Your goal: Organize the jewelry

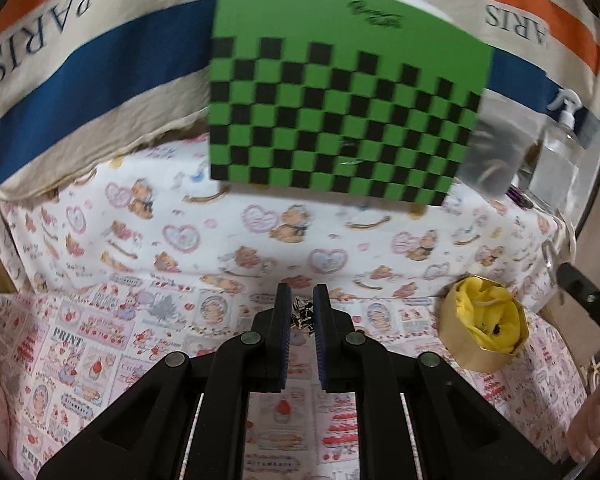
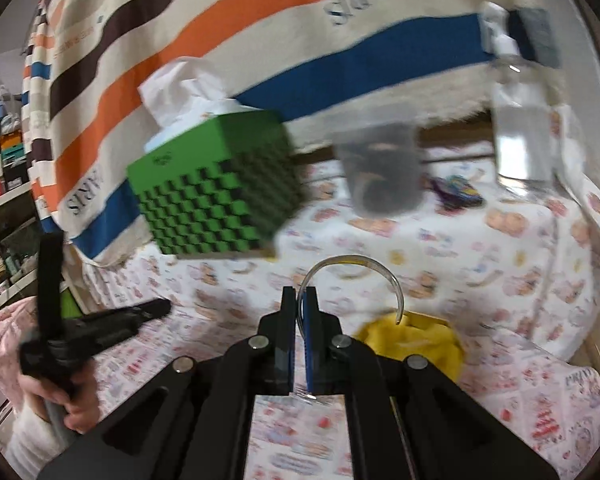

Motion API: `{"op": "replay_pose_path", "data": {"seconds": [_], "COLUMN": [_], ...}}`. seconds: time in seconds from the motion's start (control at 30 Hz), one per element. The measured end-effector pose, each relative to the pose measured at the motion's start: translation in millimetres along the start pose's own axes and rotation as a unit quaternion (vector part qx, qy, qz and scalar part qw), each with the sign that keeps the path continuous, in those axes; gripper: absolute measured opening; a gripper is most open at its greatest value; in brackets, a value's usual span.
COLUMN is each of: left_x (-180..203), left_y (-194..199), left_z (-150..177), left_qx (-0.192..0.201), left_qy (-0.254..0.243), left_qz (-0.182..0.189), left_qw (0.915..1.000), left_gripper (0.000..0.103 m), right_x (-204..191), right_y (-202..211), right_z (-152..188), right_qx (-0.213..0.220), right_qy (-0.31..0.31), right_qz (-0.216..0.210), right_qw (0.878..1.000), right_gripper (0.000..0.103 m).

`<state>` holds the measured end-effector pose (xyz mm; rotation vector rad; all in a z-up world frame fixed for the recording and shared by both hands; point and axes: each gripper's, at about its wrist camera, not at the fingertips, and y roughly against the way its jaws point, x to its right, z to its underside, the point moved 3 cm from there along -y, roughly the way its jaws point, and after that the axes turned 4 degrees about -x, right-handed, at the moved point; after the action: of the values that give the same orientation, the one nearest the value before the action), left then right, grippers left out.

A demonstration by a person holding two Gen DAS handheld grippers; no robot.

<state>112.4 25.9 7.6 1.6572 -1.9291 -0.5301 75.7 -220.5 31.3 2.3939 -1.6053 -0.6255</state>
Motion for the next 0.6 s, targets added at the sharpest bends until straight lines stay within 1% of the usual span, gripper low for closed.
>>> {"op": "replay_pose_path", "data": {"seconds": [0.1, 0.13, 0.23, 0.33, 0.43, 0.5, 0.6], "left_x": [4, 6, 9, 9, 8, 8, 5], "left_y": [-1, -3, -7, -10, -15, -17, -18], "left_z": [2, 3, 6, 9, 10, 10, 10], "left_qx": [-0.002, -0.003, -0.001, -0.007, -0.013, -0.015, -0.015], "left_qy": [0.006, 0.002, -0.012, -0.011, -0.009, -0.011, -0.01], "left_qz": [0.014, 0.013, -0.004, -0.005, -0.007, -0.011, -0.015], "left_qw": [0.9999, 0.9999, 0.9999, 0.9999, 0.9999, 0.9998, 0.9997], "left_gripper": [0.01, 0.01, 0.01, 0.01, 0.01, 0.01, 0.01], "right_x": [24, 29, 36, 41, 47, 51, 54], "right_y": [-5, -8, -19, -29, -38, -42, -43], "right_z": [10, 11, 15, 20, 26, 28, 28], "right_qx": [-0.006, -0.01, -0.03, -0.046, -0.057, -0.067, -0.065], "right_qy": [-0.035, -0.042, -0.039, -0.046, -0.044, -0.049, -0.05], "right_qz": [-0.001, -0.002, 0.0, -0.002, 0.026, 0.027, 0.032], "right_qw": [0.999, 0.999, 0.999, 0.998, 0.997, 0.996, 0.996], "right_gripper": [0.003, 0.003, 0.003, 0.003, 0.003, 0.003, 0.003]}}
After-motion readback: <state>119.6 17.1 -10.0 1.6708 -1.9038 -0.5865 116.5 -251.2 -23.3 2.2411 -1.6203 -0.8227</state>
